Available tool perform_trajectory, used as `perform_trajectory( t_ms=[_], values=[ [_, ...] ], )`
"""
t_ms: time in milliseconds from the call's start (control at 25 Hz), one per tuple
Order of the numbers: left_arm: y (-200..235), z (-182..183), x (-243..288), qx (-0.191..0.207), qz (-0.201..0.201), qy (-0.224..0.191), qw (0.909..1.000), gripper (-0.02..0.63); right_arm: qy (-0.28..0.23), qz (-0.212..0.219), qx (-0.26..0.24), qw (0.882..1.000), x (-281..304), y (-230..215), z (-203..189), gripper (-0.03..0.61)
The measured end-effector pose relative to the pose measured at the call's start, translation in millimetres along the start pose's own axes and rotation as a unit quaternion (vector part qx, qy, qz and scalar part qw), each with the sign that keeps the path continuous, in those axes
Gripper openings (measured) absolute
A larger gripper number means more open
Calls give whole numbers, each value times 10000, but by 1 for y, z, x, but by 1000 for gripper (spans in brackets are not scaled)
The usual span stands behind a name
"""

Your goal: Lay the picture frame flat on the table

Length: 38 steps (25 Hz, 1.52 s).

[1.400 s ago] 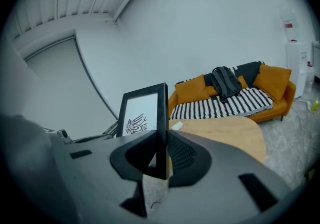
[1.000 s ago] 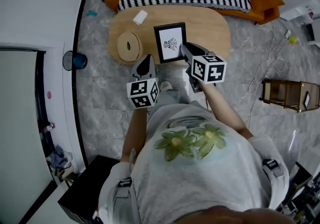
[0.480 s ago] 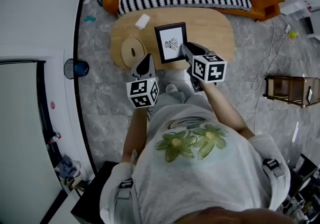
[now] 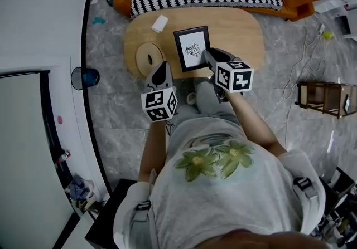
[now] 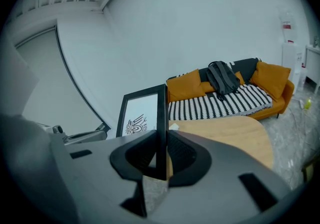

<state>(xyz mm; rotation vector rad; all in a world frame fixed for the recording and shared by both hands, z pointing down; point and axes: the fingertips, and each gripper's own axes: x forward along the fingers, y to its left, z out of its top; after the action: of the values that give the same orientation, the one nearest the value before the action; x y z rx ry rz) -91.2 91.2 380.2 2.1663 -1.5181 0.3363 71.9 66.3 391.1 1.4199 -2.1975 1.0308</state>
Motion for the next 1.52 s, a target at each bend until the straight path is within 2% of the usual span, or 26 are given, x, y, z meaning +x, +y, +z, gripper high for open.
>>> perform_trajectory(
  t_ms=[720,1520],
  values=[
    [26,5,67,-30,-54,445,9990,15,484,-146,-116,9987,66,-27,14,74],
    [38,-11,89,-69,-25,726,9973,15,918,-133,-54,9957,101,-40,2,74]
  ],
)
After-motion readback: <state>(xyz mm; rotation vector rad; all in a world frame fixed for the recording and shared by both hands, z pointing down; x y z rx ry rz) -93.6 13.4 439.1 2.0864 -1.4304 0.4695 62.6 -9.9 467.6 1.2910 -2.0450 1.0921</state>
